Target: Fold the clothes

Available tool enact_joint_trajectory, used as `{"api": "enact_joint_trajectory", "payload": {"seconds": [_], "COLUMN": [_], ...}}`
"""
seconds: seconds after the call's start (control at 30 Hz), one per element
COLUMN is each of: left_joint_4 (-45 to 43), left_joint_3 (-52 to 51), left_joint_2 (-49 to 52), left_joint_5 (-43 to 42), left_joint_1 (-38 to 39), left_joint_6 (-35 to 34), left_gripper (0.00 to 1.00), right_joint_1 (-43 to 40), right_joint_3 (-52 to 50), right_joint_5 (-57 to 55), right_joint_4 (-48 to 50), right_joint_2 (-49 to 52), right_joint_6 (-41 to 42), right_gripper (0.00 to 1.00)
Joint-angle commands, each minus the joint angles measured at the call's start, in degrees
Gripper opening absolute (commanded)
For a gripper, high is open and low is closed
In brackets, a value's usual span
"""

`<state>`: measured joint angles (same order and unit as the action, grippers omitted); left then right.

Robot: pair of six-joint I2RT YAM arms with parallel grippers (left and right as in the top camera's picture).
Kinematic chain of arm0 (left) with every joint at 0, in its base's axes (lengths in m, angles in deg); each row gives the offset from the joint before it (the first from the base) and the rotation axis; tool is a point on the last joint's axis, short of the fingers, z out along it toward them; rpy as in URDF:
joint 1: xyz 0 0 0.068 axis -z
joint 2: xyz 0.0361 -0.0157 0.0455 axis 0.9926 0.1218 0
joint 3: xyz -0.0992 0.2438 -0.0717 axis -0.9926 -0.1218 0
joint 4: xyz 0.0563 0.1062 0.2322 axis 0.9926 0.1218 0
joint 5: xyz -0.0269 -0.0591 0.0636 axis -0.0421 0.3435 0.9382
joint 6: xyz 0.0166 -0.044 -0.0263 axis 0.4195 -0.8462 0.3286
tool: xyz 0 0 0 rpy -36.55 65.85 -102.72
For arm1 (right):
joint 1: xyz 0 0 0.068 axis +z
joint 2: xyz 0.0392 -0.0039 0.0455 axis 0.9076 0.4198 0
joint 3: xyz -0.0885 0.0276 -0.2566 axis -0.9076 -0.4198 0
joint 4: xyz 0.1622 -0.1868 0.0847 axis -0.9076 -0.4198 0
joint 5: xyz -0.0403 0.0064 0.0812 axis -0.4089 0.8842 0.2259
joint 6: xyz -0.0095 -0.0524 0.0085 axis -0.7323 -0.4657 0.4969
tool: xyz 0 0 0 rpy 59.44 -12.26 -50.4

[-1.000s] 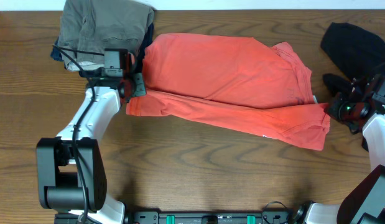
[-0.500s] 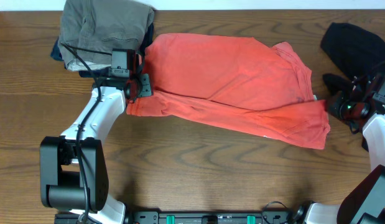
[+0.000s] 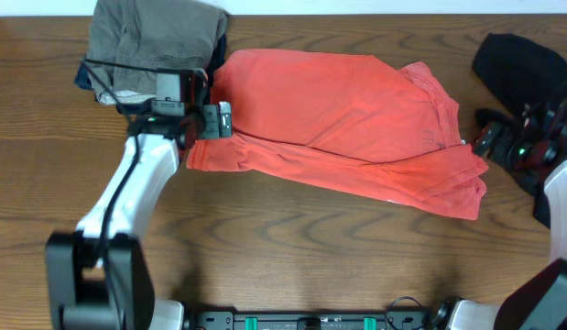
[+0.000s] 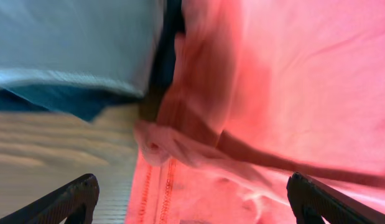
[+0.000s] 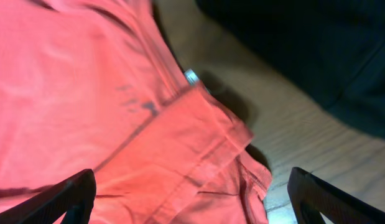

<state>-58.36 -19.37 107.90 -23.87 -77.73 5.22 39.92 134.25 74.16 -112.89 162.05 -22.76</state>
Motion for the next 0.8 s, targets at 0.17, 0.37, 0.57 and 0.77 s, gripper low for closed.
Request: {"api": "enact_joint_trajectory", "payload": {"seconds": [0.17, 0.37, 0.57, 0.77], "left_joint_4": [4.2, 10.3, 12.6, 12.3], "left_joint_3": [7.4, 20.3, 33.4, 43.1], "left_joint_2": [-8.3, -0.3, 15.8, 29.7], "left_joint_5": [-4.7, -3.6, -0.9, 0.3], "left_joint_1": [0.9, 5.4, 5.0, 5.0], "left_joint_6": [4.4, 10.5, 14.3, 21.9], "left_gripper": [0.98, 0.98, 0.98, 0.98], "right_joint_1": [8.7, 15.8, 17.5, 17.5], "right_joint_3": [14.7, 19.2, 19.2, 19.2], "right_joint_5": [-2.6, -8.0, -8.2, -8.2], "right_joint_4": [-9.5, -10.0, -10.8, -12.5], "right_joint_2": [-2.3, -2.3, -2.1, -2.1], "right_joint_6": [-5.4, -5.3, -5.3, -5.3], "right_gripper": [0.99, 0.99, 0.99, 0.99]}}
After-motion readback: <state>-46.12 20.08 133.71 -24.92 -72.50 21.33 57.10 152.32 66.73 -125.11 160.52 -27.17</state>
